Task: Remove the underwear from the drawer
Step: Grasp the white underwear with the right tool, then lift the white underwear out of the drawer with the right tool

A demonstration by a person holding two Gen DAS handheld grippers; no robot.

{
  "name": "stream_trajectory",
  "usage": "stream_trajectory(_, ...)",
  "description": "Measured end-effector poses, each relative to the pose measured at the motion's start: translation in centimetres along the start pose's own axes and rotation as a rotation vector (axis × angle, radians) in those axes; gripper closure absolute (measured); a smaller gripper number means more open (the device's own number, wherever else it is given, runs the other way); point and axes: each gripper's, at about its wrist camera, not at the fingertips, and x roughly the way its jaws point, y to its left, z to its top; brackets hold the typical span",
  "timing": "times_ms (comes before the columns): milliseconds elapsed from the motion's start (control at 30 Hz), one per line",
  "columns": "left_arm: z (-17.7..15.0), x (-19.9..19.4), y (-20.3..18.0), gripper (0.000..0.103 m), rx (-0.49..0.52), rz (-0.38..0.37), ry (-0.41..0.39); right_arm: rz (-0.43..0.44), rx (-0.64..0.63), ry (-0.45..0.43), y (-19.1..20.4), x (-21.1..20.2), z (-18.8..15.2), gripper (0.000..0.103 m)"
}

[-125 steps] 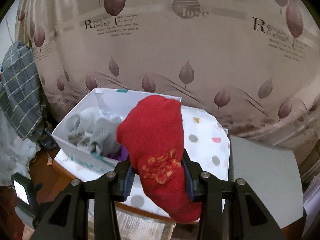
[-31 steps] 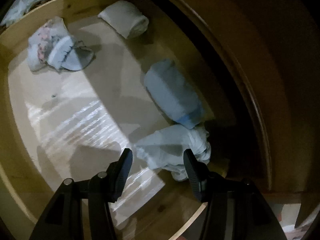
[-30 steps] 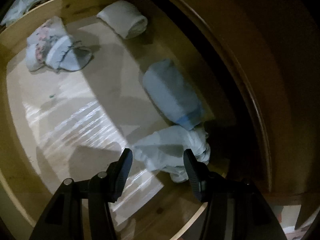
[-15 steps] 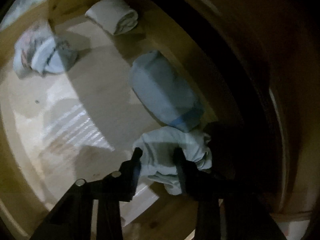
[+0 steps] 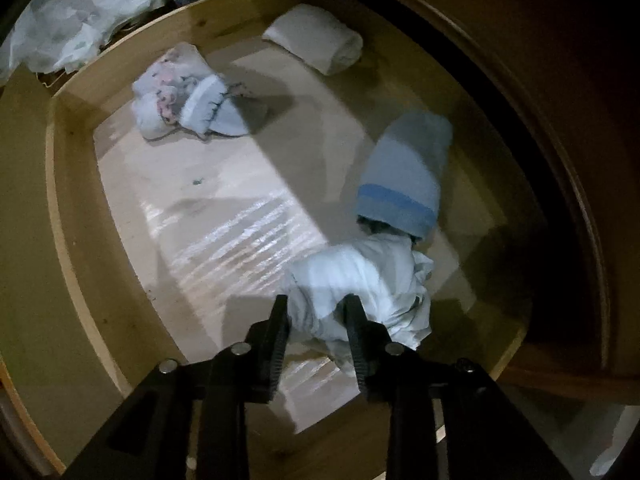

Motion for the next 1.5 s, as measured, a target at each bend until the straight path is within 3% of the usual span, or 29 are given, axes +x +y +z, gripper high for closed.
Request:
stream_trajectory(133,0.0,0.0,-0.2,0.011,0.000,0.003,0.000,0.005,0.035,-0.037,-0.2,-1.5,0.2,0.042)
stream_trajectory(200,0.0,0.0,-0.2,0.011,0.000,-0.004,0.003,0.000,0.058,-0.044,-0.3,-1.7,0.5,0.037)
stream_trajectory(400,0.0,0.1,-0.6,0.011,0.022,0.000,0.008,-0.048,0.062,0.018,-1.5,-0.1,1.9,0.033)
stream_trajectory(600,0.0,0.3,-0.9,0.011,0.038,-0.003,0.010,-0.024,0.046,0.075,-1.7,2.1,2.3,0.024)
stream_trajectory(800,-0.2,0.3,-1.3,0.011,0.054,-0.005,0.009,-0.041,0.000,0.080,-0.9,3.8,3.2,0.021)
stream_trajectory(1067,-0.7,0.5,-2.6,0.011,0.130,-0.031,0.011,-0.016,0.011,0.084,-1.6,4.0,2.0,0.023)
stream_trajectory(1133,-1.0,0.3,-3.3,0.011,0.167,-0.042,0.003,-0.021,0.009,0.086,-1.5,3.9,1.8,0.035)
stream_trajectory(1333,-1.5,0.0,-4.8,0.011,0.241,-0.061,-0.016,-0.038,0.035,0.098,-1.2,2.5,1.0,0.055)
stream_trajectory(1500,-1.9,0.1,-5.7,0.011,0.274,-0.070,-0.012,-0.042,0.088,0.084,-0.9,0.3,0.5,0.060)
